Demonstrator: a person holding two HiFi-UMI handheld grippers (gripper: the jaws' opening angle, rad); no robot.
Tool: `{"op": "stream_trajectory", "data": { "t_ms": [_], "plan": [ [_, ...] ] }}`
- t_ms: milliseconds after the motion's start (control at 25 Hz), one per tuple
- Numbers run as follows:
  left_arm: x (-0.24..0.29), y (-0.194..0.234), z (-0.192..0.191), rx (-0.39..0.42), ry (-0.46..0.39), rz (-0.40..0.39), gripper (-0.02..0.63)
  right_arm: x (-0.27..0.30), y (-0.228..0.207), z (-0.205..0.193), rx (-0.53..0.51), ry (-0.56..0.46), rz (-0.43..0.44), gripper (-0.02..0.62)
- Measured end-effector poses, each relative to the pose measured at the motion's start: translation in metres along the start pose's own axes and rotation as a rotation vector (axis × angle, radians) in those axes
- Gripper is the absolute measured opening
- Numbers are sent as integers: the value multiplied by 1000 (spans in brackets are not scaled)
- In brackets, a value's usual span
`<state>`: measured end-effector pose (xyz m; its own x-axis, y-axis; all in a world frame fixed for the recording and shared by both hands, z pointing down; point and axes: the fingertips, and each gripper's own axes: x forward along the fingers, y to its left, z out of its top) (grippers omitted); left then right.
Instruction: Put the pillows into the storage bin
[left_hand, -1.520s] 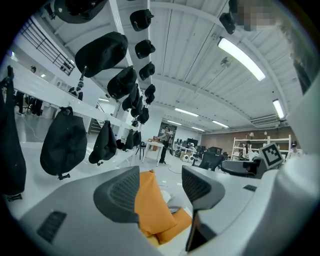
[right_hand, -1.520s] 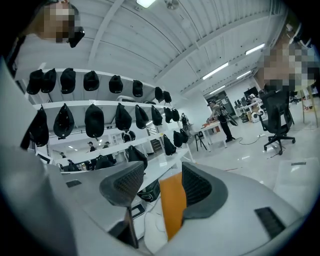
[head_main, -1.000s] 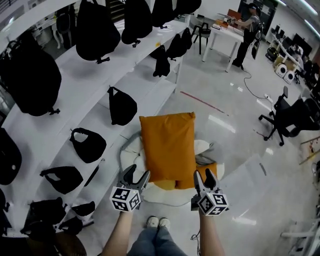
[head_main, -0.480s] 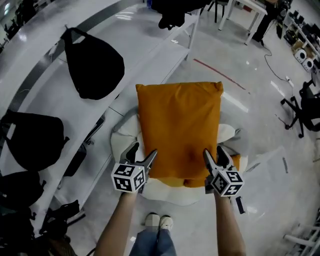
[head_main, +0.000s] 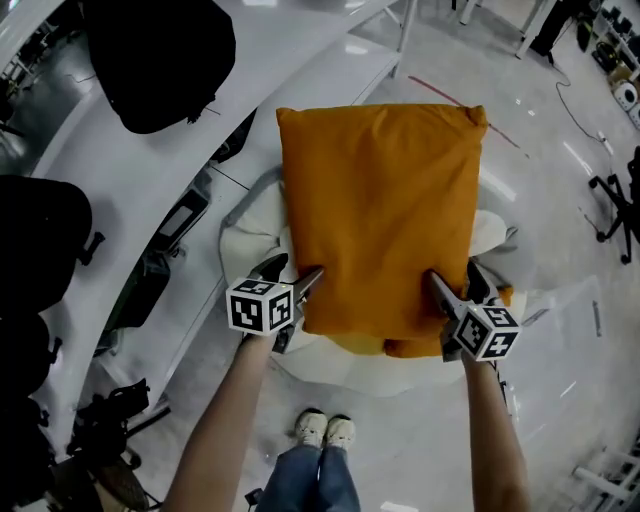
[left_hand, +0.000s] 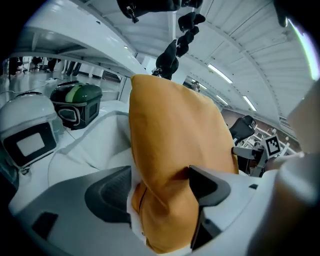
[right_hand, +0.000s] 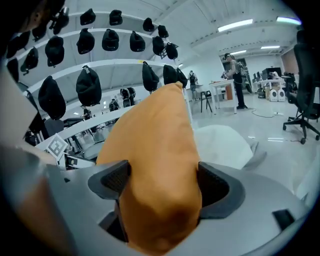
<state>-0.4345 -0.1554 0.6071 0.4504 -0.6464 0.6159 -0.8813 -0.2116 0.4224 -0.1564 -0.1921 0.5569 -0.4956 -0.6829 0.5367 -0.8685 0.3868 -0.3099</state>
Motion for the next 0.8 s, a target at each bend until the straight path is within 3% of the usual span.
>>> {"op": "stream_trajectory", "data": {
  "t_ms": [160, 440, 560, 800],
  "plan": [
    [14, -3, 3, -16, 21, -27, 333, 20, 3, 0, -4, 48, 22, 386],
    [10, -21, 8, 44, 70, -20, 136, 10, 18, 0, -43, 62, -10, 202],
    [-14, -33, 17, 61, 41, -10, 79, -11, 37, 14, -57, 23, -33, 150],
    [-85, -89, 37, 95, -21, -41, 60, -99, 67, 32, 2, -53, -85, 77]
  ]
}}
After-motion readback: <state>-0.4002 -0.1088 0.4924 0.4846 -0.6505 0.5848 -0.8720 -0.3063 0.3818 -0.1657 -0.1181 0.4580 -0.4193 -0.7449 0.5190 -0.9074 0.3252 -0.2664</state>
